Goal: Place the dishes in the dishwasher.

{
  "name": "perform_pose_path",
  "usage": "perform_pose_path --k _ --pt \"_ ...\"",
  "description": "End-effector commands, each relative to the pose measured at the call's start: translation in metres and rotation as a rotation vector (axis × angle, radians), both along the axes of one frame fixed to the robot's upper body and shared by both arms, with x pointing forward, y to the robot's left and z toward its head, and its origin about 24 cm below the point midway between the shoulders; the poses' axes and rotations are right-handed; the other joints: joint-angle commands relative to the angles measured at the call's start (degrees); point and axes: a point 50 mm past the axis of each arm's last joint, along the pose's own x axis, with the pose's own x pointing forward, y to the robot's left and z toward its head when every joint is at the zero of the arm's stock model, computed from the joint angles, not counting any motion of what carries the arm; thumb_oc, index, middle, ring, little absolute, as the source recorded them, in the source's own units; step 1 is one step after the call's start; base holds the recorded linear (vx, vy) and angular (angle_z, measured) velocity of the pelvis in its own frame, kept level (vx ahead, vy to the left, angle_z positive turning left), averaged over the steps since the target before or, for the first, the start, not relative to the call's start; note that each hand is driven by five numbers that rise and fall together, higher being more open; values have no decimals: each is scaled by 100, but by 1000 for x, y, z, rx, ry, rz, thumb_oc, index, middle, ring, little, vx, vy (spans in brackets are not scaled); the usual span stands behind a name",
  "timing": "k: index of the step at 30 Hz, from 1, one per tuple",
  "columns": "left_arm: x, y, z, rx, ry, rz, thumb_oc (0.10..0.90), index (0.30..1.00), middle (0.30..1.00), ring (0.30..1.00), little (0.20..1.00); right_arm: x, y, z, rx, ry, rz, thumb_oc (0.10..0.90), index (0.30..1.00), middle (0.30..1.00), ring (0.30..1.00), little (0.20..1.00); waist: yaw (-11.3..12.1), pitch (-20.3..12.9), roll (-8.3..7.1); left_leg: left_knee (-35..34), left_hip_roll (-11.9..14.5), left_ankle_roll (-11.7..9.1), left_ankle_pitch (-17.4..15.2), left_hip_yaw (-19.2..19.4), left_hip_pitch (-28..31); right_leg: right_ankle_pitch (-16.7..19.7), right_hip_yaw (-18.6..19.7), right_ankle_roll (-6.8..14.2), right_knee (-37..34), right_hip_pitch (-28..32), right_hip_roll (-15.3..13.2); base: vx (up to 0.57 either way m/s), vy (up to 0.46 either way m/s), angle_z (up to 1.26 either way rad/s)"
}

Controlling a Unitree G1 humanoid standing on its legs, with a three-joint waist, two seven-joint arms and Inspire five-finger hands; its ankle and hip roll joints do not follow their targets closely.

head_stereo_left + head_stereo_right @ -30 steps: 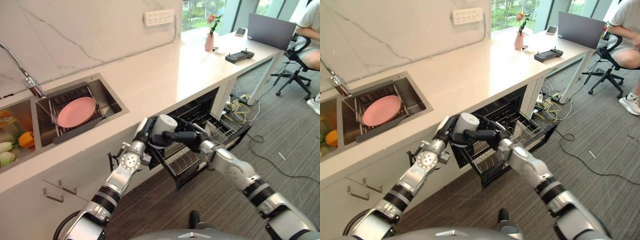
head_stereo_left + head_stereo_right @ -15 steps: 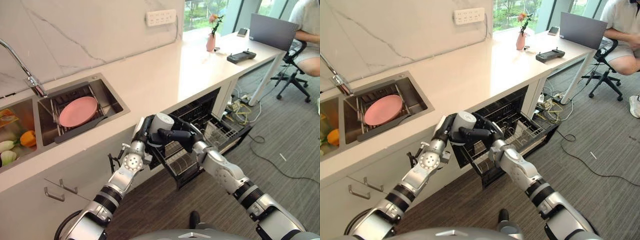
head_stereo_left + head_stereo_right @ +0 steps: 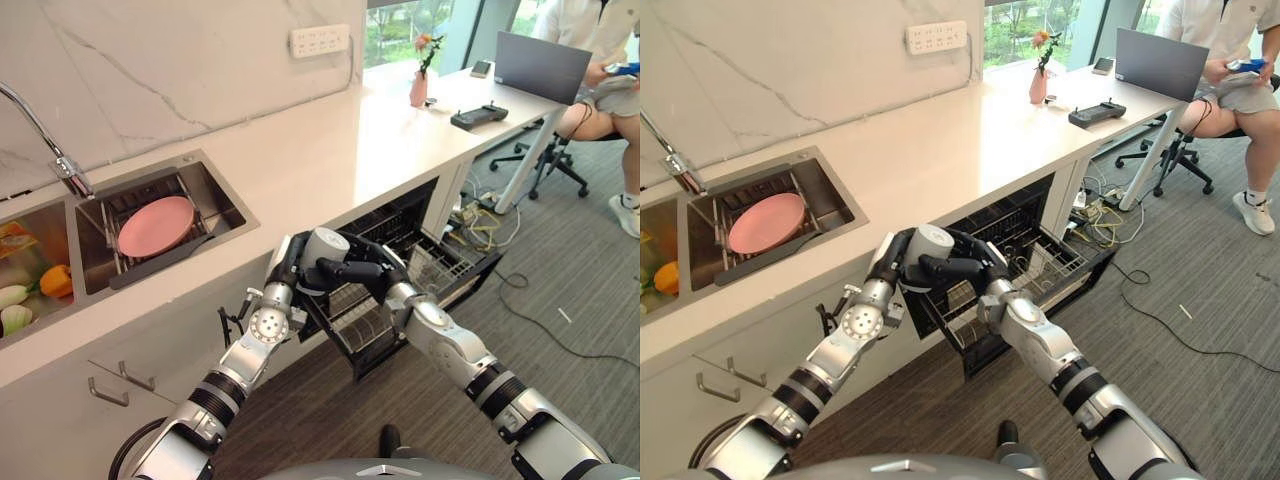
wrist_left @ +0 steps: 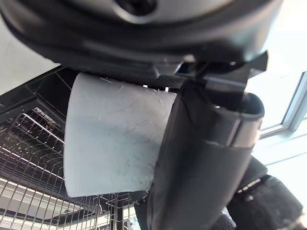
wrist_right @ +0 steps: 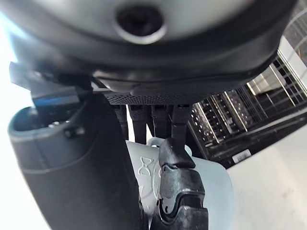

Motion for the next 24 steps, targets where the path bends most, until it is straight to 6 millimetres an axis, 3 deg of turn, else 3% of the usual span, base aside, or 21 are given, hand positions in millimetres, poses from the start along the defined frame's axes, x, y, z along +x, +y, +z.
perform_pose_path --k 1,2,3,6,7,8,11,12,13,14,17,24 --pt "9 -102 86 -35 -411 -368 400 300 300 300 300 7 71 85 260 -332 67 400 300 300 300 300 -66 -47 -180 62 -142 44 -17 -69 -207 -1032 -104 563 119 498 -651 0 0 0" --pt "9 -101 86 -20 -427 -352 731 796 796 796 796 7 68 95 279 -372 12 400 300 300 300 300 -80 -50 -165 58 -146 55 -21 -75 -200 -1024 -97 563 128 495 -655 0 0 0" --pt "9 -101 86 -20 -427 -352 800 900 900 900 900 7 68 95 279 -372 12 400 300 300 300 300 -79 -49 -166 59 -146 56 -22 -75 -199 -1024 -97 563 128 496 -655 0 0 0" --pt "9 -101 86 5 -448 -340 800 900 900 900 900 10 56 110 282 -446 -106 400 300 300 300 300 -87 -55 -144 58 -147 63 -26 -81 -186 -1025 -98 561 135 505 -652 0 0 0" --pt "8 -100 87 26 -464 -337 800 900 900 900 900 13 43 118 292 -483 -211 400 300 300 300 300 -99 -75 -132 58 -139 64 -25 -79 -178 -1031 -110 560 134 515 -650 0 0 0" --pt "8 -100 87 27 -464 -337 800 900 900 900 900 12 43 118 292 -483 -213 400 300 300 300 300 -95 -73 -134 59 -139 63 -26 -79 -177 -1032 -110 560 134 517 -650 0 0 0" --pt "8 -97 87 80 -484 -361 800 900 900 900 900 20 9 124 288 -493 -417 400 300 300 300 300 -102 -114 -121 60 -132 66 -34 -104 -159 -1040 -125 559 134 534 -642 -3 3 1" --pt "7 -97 88 80 -484 -362 800 900 900 900 900 20 9 124 287 -494 -418 400 300 300 300 300 -97 -111 -124 61 -132 66 -34 -105 -159 -1040 -126 559 134 536 -642 -7 10 8" --pt "7 -95 89 92 -495 -381 800 900 900 900 900 25 -9 123 279 -491 -520 400 300 300 300 300 -83 -136 -123 60 -133 69 -46 -118 -149 -1046 -145 558 133 552 -638 -6 7 9" --pt "7 -95 89 92 -495 -382 800 900 900 900 900 25 -9 123 279 -491 -521 400 300 300 300 300 -81 -134 -126 60 -133 68 -47 -119 -148 -1047 -146 557 132 554 -638 -11 9 9" --pt "7 -89 95 101 -516 -390 800 900 900 900 900 28 -42 128 270 -515 -695 400 300 300 300 300 -40 -171 -143 68 -136 80 -61 -170 -158 -1061 -171 549 139 581 -628 -4 2 4" --pt "7 -80 106 105 -556 -402 800 900 900 900 900 27 -82 137 216 -578 -898 400 300 300 300 300 17 -200 -183 63 -141 92 -76 -241 -172 -1062 -206 560 135 601 -636 -3 3 2"
